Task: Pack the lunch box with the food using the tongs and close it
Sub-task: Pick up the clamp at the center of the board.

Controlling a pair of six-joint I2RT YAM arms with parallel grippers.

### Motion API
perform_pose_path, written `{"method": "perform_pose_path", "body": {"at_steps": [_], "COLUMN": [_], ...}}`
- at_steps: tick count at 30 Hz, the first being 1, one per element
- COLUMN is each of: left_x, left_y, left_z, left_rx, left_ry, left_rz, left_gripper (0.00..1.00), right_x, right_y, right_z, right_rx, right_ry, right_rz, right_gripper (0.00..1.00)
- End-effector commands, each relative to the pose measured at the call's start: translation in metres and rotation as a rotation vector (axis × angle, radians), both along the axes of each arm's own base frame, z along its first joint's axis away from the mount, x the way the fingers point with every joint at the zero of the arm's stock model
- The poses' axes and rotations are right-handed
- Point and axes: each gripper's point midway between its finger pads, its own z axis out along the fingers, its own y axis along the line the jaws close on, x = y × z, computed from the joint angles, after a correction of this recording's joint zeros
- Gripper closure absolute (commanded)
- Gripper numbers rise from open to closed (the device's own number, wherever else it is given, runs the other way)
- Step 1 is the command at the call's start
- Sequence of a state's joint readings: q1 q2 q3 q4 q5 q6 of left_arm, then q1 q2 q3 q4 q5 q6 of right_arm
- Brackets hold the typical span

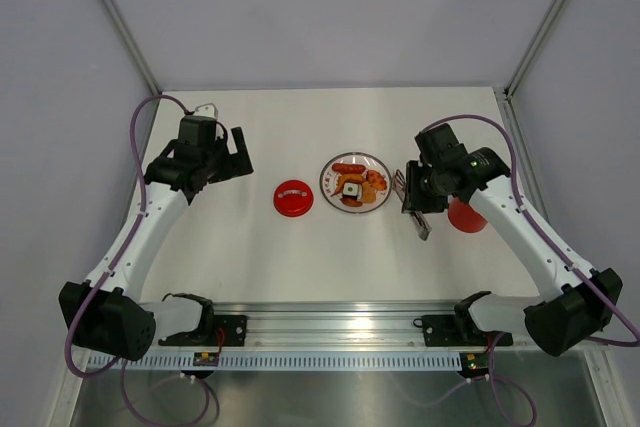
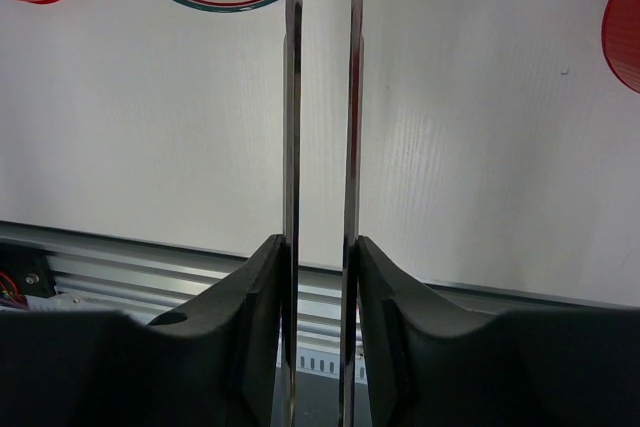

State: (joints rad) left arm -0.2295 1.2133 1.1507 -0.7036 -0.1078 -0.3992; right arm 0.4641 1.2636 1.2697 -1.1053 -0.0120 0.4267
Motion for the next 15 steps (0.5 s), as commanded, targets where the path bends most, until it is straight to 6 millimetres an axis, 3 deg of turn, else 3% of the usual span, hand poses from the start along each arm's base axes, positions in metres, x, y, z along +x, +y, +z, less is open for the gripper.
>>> {"method": "perform_pose_path", "body": {"at_steps": [1, 15], "left_x": [0.01, 0.009], "left_y": [-0.008, -0.004], "left_z": [0.014, 0.016], "left_rx": [-0.034, -0.019], "left_ry": [-0.047, -0.054], "left_rz": [-0.015, -0.002], "left_gripper": [0.01, 0.01], "right_x": [0.004, 0.014], "right_y": [0.008, 0.024], "right_z": [0.014, 0.024], "right_rx": [0.027, 0.064], "right_ry": [-0.029, -0.076], "right_rz": [0.018, 0.044], "right_gripper": [0.6, 0.6]}}
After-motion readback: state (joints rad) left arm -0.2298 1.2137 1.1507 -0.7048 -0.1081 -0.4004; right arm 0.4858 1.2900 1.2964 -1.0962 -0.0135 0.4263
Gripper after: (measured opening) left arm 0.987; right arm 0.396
